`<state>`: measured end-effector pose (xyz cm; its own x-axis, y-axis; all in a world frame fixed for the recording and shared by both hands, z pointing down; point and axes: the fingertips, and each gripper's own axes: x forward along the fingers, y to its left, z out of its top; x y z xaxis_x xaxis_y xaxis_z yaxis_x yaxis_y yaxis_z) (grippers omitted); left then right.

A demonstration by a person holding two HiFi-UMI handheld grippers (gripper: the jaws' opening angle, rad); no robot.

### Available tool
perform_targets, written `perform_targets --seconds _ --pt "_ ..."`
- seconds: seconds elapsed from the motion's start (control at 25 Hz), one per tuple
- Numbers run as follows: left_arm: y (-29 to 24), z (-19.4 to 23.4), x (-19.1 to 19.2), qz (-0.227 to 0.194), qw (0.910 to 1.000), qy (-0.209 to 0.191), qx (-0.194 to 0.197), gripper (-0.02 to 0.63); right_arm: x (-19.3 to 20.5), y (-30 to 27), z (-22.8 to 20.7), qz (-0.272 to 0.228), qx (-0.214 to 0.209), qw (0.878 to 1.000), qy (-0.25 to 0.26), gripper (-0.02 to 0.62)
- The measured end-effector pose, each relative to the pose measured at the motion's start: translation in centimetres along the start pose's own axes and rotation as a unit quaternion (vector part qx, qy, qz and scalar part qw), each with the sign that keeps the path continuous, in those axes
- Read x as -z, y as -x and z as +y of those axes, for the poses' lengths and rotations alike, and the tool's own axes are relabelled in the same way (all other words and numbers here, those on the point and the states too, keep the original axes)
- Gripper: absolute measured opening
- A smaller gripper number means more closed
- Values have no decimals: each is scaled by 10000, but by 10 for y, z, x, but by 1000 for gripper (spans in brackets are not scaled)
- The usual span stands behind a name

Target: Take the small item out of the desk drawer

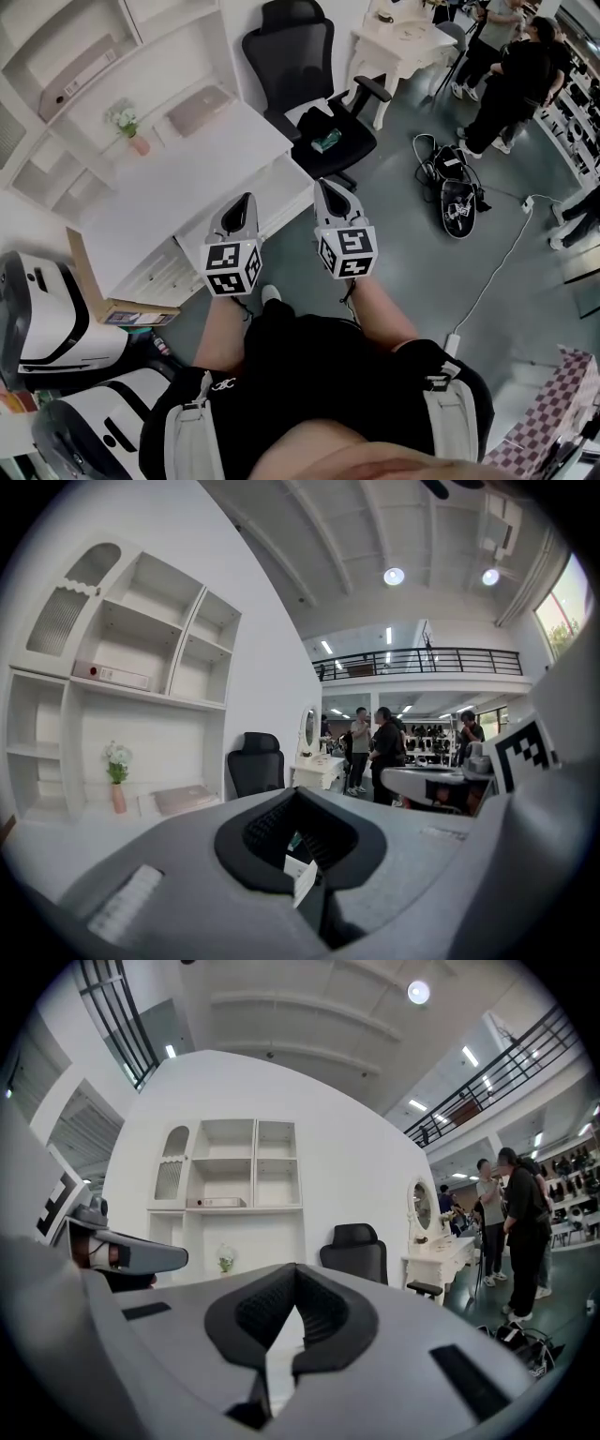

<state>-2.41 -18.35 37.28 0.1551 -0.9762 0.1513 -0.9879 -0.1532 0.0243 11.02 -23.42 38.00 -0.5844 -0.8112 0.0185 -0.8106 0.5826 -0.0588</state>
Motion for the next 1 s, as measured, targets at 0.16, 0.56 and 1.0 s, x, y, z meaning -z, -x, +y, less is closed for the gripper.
perform_targets --seconds 0.16,0.56,1.0 --pt "-37 17 -6 -40 9996 -87 282 12 3 -37 -7 -21 156 9998 -121 -3" --pt "-115 103 -5 30 9982 136 585 12 16 -154 4 158 303 9993 -150 -3" --pt "-156 170 22 247 9966 688 389 12 56 -224 12 727 215 9968 -255 -3"
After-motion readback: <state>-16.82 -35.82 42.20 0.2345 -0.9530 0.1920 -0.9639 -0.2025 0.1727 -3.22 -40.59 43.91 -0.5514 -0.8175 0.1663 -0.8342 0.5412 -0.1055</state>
